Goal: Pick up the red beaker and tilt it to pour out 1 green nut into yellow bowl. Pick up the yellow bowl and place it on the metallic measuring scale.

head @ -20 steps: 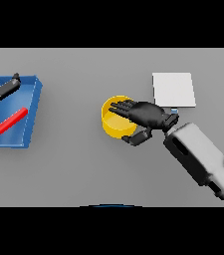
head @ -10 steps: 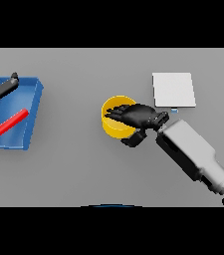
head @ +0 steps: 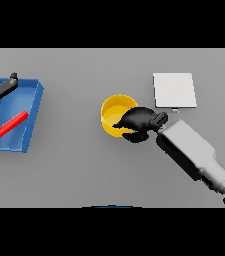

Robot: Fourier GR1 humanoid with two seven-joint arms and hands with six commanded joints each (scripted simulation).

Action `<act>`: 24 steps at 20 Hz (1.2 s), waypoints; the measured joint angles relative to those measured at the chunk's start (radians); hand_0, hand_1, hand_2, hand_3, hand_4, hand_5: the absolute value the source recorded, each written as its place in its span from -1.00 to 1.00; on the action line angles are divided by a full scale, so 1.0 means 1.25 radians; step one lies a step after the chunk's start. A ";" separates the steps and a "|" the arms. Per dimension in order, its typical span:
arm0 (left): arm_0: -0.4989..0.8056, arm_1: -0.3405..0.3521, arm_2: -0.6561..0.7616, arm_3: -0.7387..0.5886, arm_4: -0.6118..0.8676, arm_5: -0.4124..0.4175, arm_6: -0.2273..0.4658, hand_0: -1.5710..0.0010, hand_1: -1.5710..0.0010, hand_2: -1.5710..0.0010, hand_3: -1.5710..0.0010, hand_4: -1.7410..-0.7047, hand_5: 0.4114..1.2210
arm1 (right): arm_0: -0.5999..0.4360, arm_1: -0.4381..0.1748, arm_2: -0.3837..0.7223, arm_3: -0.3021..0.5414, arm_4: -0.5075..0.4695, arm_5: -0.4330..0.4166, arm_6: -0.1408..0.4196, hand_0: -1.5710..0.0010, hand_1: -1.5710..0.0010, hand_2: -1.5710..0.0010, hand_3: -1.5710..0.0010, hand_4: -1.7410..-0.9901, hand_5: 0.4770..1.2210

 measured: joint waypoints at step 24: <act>0.002 0.017 0.000 -0.029 0.001 0.002 0.009 1.00 1.00 1.00 1.00 0.82 -0.23 | -0.016 -0.121 -0.106 -0.255 -0.119 0.162 0.152 -1.00 -1.00 -0.99 -0.58 -0.94 1.00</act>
